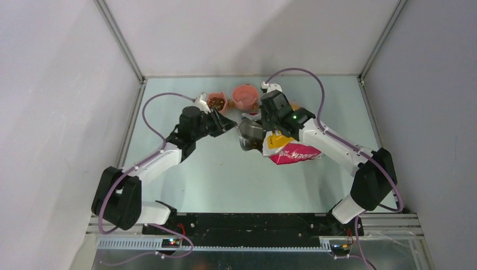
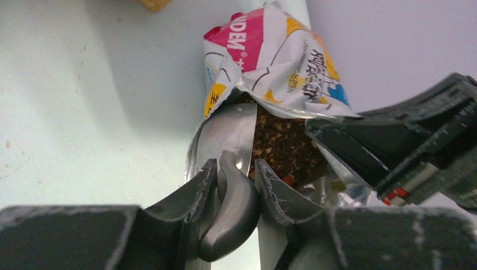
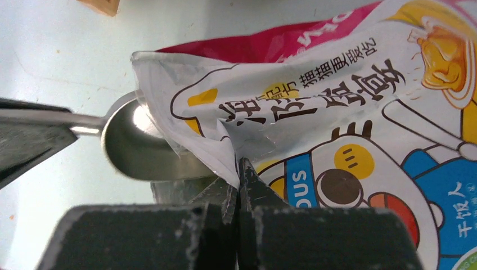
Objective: Serve the pet food
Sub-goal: Collect the pet food from the pet food bag.
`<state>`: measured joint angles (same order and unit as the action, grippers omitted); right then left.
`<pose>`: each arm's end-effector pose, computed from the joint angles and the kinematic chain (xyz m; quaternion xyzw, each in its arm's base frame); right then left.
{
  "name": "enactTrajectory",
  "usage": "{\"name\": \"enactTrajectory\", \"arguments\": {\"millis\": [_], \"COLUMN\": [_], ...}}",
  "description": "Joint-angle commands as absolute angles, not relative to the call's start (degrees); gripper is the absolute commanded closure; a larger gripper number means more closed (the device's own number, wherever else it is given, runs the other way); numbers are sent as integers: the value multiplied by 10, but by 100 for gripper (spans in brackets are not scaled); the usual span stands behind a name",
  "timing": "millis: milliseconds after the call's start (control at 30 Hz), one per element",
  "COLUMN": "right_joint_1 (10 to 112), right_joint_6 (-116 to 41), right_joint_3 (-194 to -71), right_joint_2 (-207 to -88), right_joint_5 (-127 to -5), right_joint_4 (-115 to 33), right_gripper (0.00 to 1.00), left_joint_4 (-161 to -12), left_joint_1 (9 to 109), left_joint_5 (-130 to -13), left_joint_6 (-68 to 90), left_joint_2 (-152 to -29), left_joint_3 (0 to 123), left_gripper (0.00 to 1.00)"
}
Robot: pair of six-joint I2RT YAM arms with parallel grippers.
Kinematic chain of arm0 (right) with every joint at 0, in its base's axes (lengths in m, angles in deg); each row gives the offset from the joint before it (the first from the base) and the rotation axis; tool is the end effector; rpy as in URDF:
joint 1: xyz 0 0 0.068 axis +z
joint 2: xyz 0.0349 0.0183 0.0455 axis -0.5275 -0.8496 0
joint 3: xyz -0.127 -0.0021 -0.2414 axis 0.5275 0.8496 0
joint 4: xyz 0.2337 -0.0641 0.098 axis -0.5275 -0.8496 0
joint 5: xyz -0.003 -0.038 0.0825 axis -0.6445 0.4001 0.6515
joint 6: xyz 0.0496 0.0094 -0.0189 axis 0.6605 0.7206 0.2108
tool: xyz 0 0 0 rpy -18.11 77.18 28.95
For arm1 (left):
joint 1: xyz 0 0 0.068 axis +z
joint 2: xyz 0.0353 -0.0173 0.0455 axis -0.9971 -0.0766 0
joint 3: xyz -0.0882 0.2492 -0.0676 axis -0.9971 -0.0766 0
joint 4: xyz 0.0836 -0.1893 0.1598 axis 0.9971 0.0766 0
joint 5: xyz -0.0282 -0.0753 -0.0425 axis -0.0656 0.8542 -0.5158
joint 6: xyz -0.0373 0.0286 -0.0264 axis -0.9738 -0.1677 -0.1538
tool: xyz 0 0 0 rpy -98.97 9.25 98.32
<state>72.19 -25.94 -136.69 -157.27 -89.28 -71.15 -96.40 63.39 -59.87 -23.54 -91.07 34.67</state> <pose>0.2782 0.2241 0.3145 -0.1209 0.9002 0.0887 0.4089 0.2731 -0.1245 0.2610 -0.0650 0.8053 -0.4355 0.3969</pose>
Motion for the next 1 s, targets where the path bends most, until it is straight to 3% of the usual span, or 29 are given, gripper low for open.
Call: {"name": "enactTrajectory", "arguments": {"millis": [0, 233, 533, 700, 967], "right_joint_1": [737, 760, 746, 714, 686], "right_joint_6": [-221, -191, -183, -176, -180], "right_joint_3": [-1313, -1249, -1249, -1249, -1262], "right_joint_2": [-1514, -1502, -1480, -1467, -1457], "right_joint_5": [-875, -859, -856, -833, -820], "right_joint_4": [-747, -744, -725, -721, -722], "right_gripper": [100, 100, 100, 100, 100], "left_joint_4": [-1010, -1008, -1128, -1173, -1097], "left_joint_1": [605, 569, 568, 568, 568], "left_joint_5": [-748, -838, -713, -713, -774], "left_joint_6": [-257, -290, -397, -400, -321], "left_joint_2": [-926, -956, -1064, -1026, -911], "left_joint_3": [324, 318, 319, 263, 227], "left_gripper": [100, 100, 100, 100, 100]}}
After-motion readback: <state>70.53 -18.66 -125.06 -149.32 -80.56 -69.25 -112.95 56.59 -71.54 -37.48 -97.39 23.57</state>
